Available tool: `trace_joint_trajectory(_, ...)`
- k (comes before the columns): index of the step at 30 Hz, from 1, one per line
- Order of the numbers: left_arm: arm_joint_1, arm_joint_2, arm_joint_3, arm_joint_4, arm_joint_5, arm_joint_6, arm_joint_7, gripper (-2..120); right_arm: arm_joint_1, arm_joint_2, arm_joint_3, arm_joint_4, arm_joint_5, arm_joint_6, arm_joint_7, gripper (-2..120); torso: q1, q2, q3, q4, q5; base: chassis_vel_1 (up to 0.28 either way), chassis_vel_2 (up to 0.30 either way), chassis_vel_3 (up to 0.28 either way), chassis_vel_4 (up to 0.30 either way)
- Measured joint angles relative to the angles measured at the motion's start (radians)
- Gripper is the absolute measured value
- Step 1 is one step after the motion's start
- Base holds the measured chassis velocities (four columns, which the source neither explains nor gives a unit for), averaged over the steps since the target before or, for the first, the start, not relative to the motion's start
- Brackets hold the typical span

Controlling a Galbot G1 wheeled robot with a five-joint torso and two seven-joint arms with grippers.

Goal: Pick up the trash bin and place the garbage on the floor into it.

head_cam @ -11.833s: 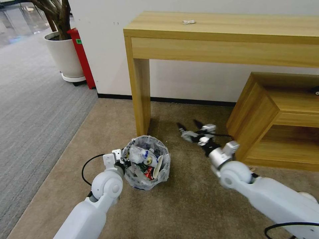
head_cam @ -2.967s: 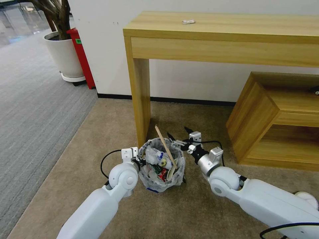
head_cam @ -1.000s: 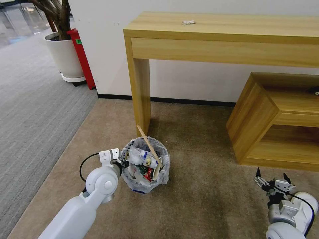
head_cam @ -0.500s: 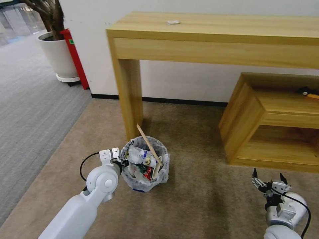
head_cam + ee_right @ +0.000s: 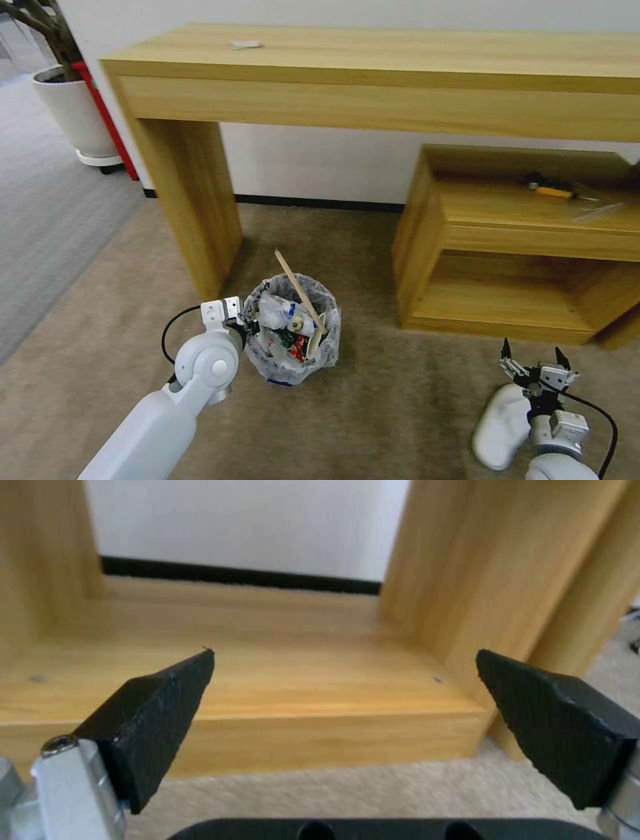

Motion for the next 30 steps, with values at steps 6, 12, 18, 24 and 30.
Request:
trace_joint_trajectory(6,0.001,-0.006,0.008,0.003,0.002,0.0,0.002,0,0.002,0.012,-0.036,0.025,0.039,-0.041,0.032,100,0.0,0.0,0.0,-0.0001,-0.0011,-0.148,-0.198,0.192,0.143)
trace_joint_trajectory(12,0.001,-0.016,0.021,0.02,0.013,0.0,-0.003,0,0.014,-0.004,-0.111,0.194,0.318,-0.265,0.264,100,0.0,0.0,0.0,0.0012,-0.0011,0.047,0.055,-0.032,-0.027)
trace_joint_trajectory(18,-0.007,-0.032,0.031,0.033,0.019,0.001,-0.005,0,0.005,-0.068,-0.12,0.32,0.532,-0.527,0.455,100,0.0,0.0,0.0,0.0003,-0.0014,0.025,0.018,-0.011,-0.01)
trace_joint_trajectory(24,-0.01,-0.039,0.035,0.053,0.032,0.001,-0.005,0,-0.03,-0.103,-0.108,0.311,0.601,-0.617,0.481,100,0.0,0.0,0.0,0.0007,-0.0011,0.0,0.0,0.0,0.0)
trace_joint_trajectory(30,-0.022,-0.049,0.043,0.066,0.032,0.0,-0.005,0,-0.015,-0.089,-0.13,0.28,0.634,-0.648,0.494,100,0.0,0.0,0.0,0.0004,-0.0012,0.0,0.0,0.0,0.0)
